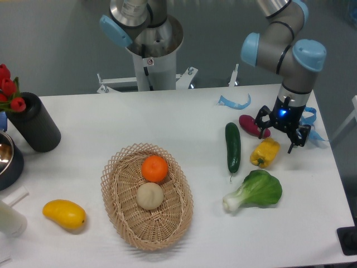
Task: Pick up the yellow pepper from the table
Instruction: 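Lower the open gripper down over the yellow bell pepper, then close the gripper around the yellow bell pepper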
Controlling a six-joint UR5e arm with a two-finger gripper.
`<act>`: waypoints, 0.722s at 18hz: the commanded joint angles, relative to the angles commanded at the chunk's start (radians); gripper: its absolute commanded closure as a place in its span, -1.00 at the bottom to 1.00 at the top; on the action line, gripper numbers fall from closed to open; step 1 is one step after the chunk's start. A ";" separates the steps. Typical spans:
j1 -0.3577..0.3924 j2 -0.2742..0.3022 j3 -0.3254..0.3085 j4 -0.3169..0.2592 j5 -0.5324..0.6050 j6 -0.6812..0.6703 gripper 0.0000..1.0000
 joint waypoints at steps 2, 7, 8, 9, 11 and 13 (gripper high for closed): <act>-0.003 -0.012 -0.003 0.000 0.002 0.002 -1.00; -0.009 -0.017 -0.012 -0.002 0.012 0.006 -1.00; -0.009 -0.017 -0.012 -0.002 0.017 0.006 -1.00; -0.009 -0.017 -0.012 -0.002 0.017 0.006 -1.00; -0.026 -0.025 -0.011 -0.002 0.041 0.006 -1.00; -0.034 -0.026 -0.008 0.000 0.066 -0.002 -1.00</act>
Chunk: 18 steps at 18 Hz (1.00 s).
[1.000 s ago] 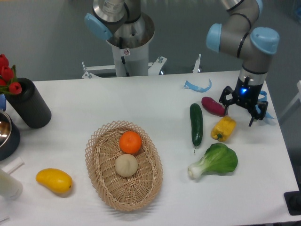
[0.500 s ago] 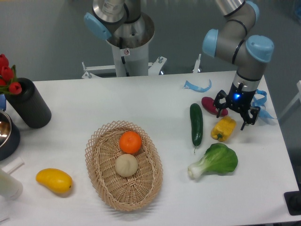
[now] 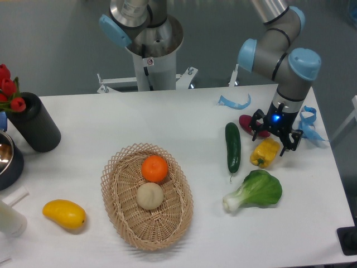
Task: Pick up the yellow pepper from the table
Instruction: 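Close the gripper around the yellow bell pepper, then lift the grasped yellow pepper up off the table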
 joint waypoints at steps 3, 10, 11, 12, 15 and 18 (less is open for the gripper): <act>0.000 0.000 0.000 0.000 0.000 0.000 -0.67; 0.006 0.008 0.017 -0.002 -0.005 -0.006 0.45; 0.008 0.011 0.021 -0.002 -0.009 -0.006 0.48; 0.012 0.017 0.025 -0.002 -0.011 -0.006 0.48; 0.008 0.046 0.061 -0.002 -0.090 -0.047 0.48; -0.005 0.112 0.119 -0.003 -0.198 -0.239 0.48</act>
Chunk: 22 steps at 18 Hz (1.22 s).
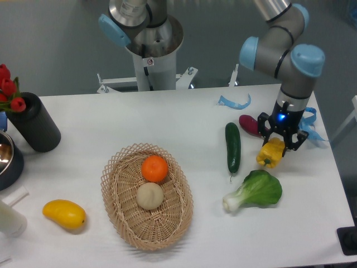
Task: Pick up the yellow pepper from the table
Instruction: 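Lift the grasped yellow pepper up off the table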
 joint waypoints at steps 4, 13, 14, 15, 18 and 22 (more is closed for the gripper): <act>-0.031 0.037 0.061 0.002 -0.112 -0.157 0.48; -0.080 0.109 0.072 0.003 -0.220 -0.329 0.48; -0.080 0.106 0.077 0.003 -0.220 -0.336 0.48; -0.081 0.106 0.078 0.003 -0.220 -0.338 0.48; -0.083 0.101 0.080 0.003 -0.220 -0.338 0.48; -0.097 0.083 0.115 0.003 -0.220 -0.359 0.48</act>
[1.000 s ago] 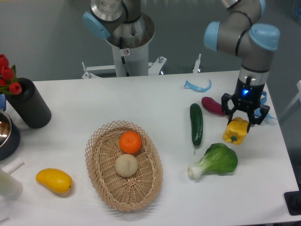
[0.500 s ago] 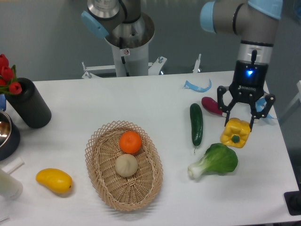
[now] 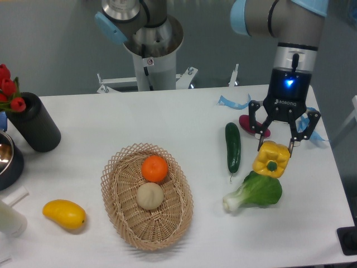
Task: Pick up the yellow pepper from the table
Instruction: 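Lift the grasped yellow pepper up off the table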
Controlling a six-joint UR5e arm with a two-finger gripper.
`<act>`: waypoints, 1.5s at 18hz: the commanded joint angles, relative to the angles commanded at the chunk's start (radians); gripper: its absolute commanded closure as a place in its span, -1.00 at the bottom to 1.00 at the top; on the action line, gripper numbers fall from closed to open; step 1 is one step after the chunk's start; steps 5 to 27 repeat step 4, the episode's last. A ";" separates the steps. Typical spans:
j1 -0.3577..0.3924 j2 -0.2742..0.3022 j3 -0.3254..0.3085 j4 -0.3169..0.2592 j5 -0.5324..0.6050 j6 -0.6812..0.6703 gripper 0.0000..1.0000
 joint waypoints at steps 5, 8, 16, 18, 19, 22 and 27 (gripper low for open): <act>0.000 -0.003 0.006 0.000 0.000 -0.009 0.48; 0.000 -0.003 0.006 0.000 0.000 -0.009 0.48; 0.000 -0.003 0.006 0.000 0.000 -0.009 0.48; 0.000 -0.003 0.006 0.000 0.000 -0.009 0.48; 0.000 -0.003 0.006 0.000 0.000 -0.009 0.48; 0.000 -0.003 0.006 0.000 0.000 -0.009 0.48; 0.000 -0.003 0.006 0.000 0.000 -0.009 0.48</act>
